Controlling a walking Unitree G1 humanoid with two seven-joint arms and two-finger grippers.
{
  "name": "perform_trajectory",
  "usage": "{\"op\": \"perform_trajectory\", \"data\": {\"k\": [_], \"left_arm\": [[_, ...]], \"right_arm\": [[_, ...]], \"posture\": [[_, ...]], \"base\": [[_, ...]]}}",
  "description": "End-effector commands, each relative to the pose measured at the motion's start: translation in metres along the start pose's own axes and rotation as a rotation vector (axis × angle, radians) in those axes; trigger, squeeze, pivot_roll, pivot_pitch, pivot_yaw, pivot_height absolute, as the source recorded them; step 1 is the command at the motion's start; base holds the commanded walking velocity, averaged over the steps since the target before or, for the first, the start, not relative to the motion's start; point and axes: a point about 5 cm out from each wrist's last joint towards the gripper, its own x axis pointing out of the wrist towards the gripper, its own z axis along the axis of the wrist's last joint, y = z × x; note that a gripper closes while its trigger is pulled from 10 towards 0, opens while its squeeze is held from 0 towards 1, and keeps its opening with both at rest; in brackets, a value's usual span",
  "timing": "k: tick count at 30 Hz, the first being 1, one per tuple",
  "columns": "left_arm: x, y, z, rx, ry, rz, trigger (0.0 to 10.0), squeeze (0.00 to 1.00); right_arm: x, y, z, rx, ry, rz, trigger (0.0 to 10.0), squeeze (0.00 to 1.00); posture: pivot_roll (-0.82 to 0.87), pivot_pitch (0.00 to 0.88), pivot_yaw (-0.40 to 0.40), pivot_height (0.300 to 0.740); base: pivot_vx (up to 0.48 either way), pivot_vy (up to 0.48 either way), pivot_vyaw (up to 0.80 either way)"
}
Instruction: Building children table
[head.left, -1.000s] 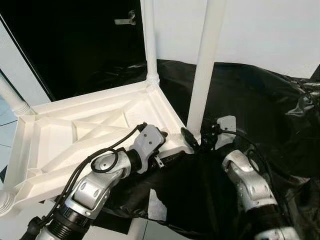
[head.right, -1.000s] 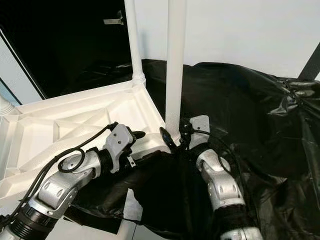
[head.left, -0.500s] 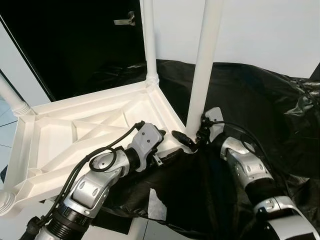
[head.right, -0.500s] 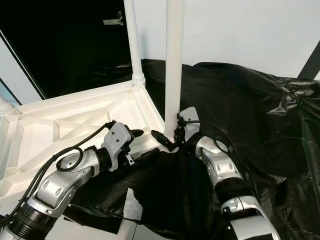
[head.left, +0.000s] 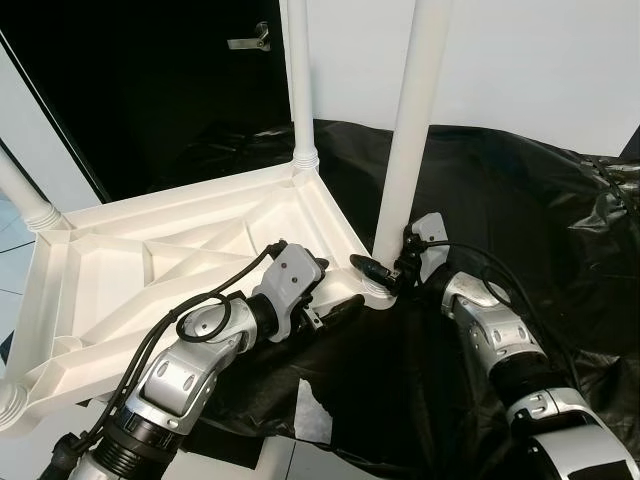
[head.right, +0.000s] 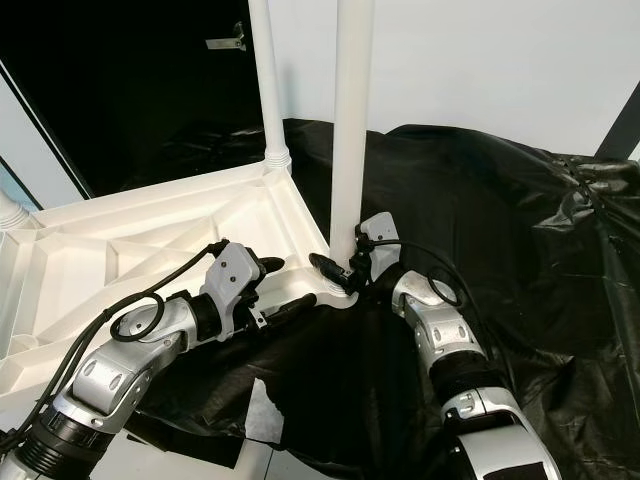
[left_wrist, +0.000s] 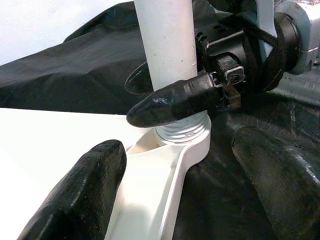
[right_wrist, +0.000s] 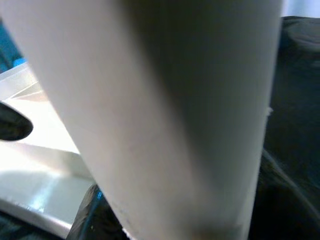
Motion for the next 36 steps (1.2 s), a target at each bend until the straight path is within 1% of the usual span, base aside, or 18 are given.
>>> {"op": "perform_trajectory", "data": {"k": [1,3,4,7,8,9,13,14,17,18,21,23,25,30,31,32,33,36], "left_arm": [[-0.002,-0.001,-0.002,-0.004,0.013,-0.027,10.0,0.0],[-0.002,-0.001,-0.002,-0.004,0.013,-0.029,10.0,0.0],[-0.002,-0.002,-0.002,-0.005,0.012,-0.032,10.0,0.0],[-0.002,-0.002,-0.002,-0.003,0.013,-0.035,10.0,0.0],[-0.002,-0.002,-0.002,-0.003,0.013,-0.035,10.0,0.0],[-0.002,-0.002,-0.002,-0.003,0.013,-0.035,10.0,0.0],[-0.003,-0.002,-0.002,-0.002,0.013,-0.039,10.0,0.0],[-0.003,-0.002,-0.002,-0.002,0.013,-0.039,10.0,0.0],[-0.003,-0.002,-0.002,-0.003,0.014,-0.04,10.0,0.0],[-0.003,-0.002,-0.002,-0.003,0.014,-0.04,10.0,0.0],[-0.004,-0.001,-0.003,-0.004,0.015,-0.034,10.0,0.0],[-0.004,-0.001,-0.002,-0.006,0.015,-0.031,10.0,0.0],[-0.003,-0.002,-0.002,-0.007,0.014,-0.031,10.0,0.0],[-0.002,-0.003,-0.003,-0.008,0.017,-0.035,10.0,0.0],[-0.002,-0.003,-0.003,-0.008,0.017,-0.035,10.0,0.0],[-0.002,-0.002,-0.002,-0.008,0.018,-0.034,10.0,0.0],[-0.002,-0.001,-0.002,-0.007,0.017,-0.03,10.0,0.0],[-0.003,0.0,-0.002,-0.007,0.018,-0.022,10.0,0.0]], "right_arm": [[-0.003,-0.001,-0.012,0.047,0.037,-0.077,0.0,0.0],[-0.003,0.0,-0.012,0.041,0.034,-0.107,0.0,0.0],[-0.002,0.001,-0.012,0.051,0.02,-0.167,0.0,0.0],[-0.003,0.002,-0.013,0.062,0.02,-0.248,0.0,0.0],[-0.003,0.002,-0.013,0.062,0.02,-0.248,0.0,0.0],[-0.003,0.004,-0.013,0.077,0.017,-0.3,0.0,0.0],[-0.003,0.013,-0.016,0.092,0.034,-0.407,0.0,0.0],[-0.003,0.013,-0.016,0.092,0.034,-0.407,0.0,0.0],[-0.004,0.02,-0.021,0.119,0.057,-0.503,0.0,0.0],[-0.004,0.02,-0.021,0.119,0.057,-0.503,0.0,0.0],[-0.003,0.026,-0.021,0.157,0.057,-0.618,0.0,0.0],[-0.001,0.029,-0.019,0.166,0.047,-0.64,0.0,0.0],[0.001,0.034,-0.018,0.174,0.047,-0.613,0.0,0.0],[0.0,0.035,-0.015,0.164,0.031,-0.611,0.0,0.0],[-0.001,0.034,-0.014,0.162,0.03,-0.613,4.3,0.0],[-0.001,0.034,-0.014,0.161,0.031,-0.618,9.6,0.0],[-0.001,0.034,-0.013,0.159,0.031,-0.617,10.0,0.0],[-0.001,0.033,-0.012,0.152,0.03,-0.622,10.0,0.0]], "posture": [[0.03,0.0,0.02,0.74],[0.02,0.0,0.021,0.74],[0.02,0.0,0.021,0.74],[0.02,0.0,0.02,0.74],[0.02,0.0,0.02,0.74],[0.02,0.0,0.02,0.74],[0.02,0.0,0.019,0.74],[0.02,0.0,0.019,0.74],[0.03,0.0,0.014,0.74],[0.03,0.0,0.014,0.74],[0.03,0.0,0.016,0.74],[0.03,0.0,0.016,0.74],[0.02,0.0,0.016,0.74],[0.02,0.0,0.017,0.74],[0.02,0.0,0.014,0.74],[0.02,0.0,0.015,0.74],[0.02,0.0,0.014,0.74],[0.02,0.0,0.013,0.74]], "base": [[0.0,0.0,0.0],[0.0,0.0,0.0],[0.0,0.0,0.0],[0.0,0.0,0.0],[0.0,0.0,0.0],[0.0,0.0,0.0],[0.0,0.0,0.0],[0.0,0.0,0.0],[0.0,0.0,0.0],[0.0,0.0,0.0],[0.0,0.0,0.0],[0.0,0.0,0.0],[0.0,0.0,0.0],[0.0,0.0,0.0],[0.0,0.0,0.0],[0.0,0.0,0.0],[0.0,0.0,0.0],[0.0,0.0,0.0]]}}
